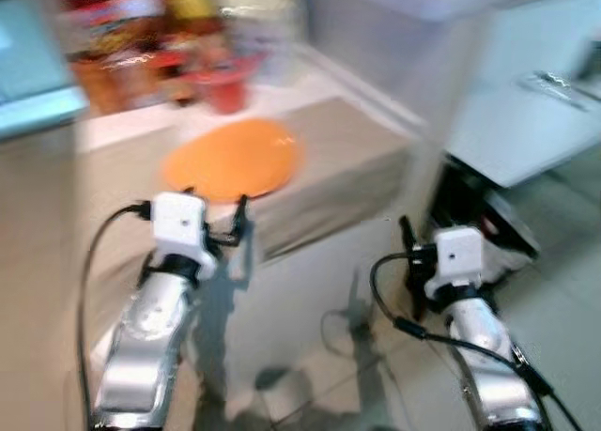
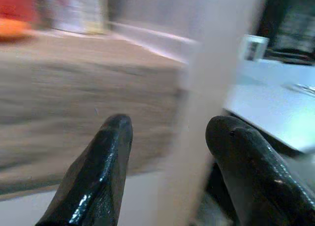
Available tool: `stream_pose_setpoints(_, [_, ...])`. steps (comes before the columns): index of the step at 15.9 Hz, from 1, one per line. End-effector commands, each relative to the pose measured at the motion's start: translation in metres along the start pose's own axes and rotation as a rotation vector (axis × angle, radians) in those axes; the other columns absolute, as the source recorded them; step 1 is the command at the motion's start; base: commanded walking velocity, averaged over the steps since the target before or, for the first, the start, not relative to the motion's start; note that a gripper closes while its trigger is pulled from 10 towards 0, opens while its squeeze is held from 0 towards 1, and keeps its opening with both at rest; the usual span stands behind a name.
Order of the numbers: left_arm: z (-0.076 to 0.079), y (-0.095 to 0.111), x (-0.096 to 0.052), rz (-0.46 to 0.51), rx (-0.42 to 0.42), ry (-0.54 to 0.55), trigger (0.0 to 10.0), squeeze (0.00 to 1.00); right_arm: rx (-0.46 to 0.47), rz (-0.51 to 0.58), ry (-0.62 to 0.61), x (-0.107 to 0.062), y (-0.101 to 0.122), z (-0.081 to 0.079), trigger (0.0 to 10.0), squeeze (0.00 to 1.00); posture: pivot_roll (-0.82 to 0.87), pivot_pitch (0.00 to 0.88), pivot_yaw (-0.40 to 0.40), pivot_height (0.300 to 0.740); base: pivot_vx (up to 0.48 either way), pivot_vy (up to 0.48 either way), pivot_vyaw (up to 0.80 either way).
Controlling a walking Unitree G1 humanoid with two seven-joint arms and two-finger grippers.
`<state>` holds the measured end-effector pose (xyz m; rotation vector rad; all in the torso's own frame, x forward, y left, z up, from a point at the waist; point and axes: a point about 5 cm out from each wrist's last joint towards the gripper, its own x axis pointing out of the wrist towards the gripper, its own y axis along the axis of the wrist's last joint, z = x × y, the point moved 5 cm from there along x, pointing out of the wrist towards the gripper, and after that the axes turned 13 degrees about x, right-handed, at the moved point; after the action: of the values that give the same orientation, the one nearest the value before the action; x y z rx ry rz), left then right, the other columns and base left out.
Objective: Setting the table
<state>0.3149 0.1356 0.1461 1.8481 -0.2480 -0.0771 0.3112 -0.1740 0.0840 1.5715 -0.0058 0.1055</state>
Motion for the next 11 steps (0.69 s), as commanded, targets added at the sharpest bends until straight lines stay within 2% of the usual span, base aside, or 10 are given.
stream_pose_setpoints(1, [-0.0139,-0.0052,-0.0044,-0.02,0.029,0.041,10.0,0.0,0.013,0.031,0.029,0.0053,0.0071,-0.0115,10.0,0.0,-0.09,0.0,0.084,0.74,0.0,0.0,0.0])
stream_pose_setpoints(9, [-0.0231,-0.0025,-0.0024,-0.021,0.03,0.099,10.0,0.0,0.015,0.048,0.047,0.0056,0.0098,-0.0157,10.0,0.0,-0.09,0.0,0.079,0.74,0.0,0.0,0.0])
stream_pose_setpoints(11, [-0.0227,-0.0019,-0.0017,-0.021,0.032,0.101,10.0,0.0,0.002,0.053,0.044,0.0072,0.012,-0.0151,10.0,0.0,-0.09,0.0,0.077,0.74,0.0,0.0,0.66])
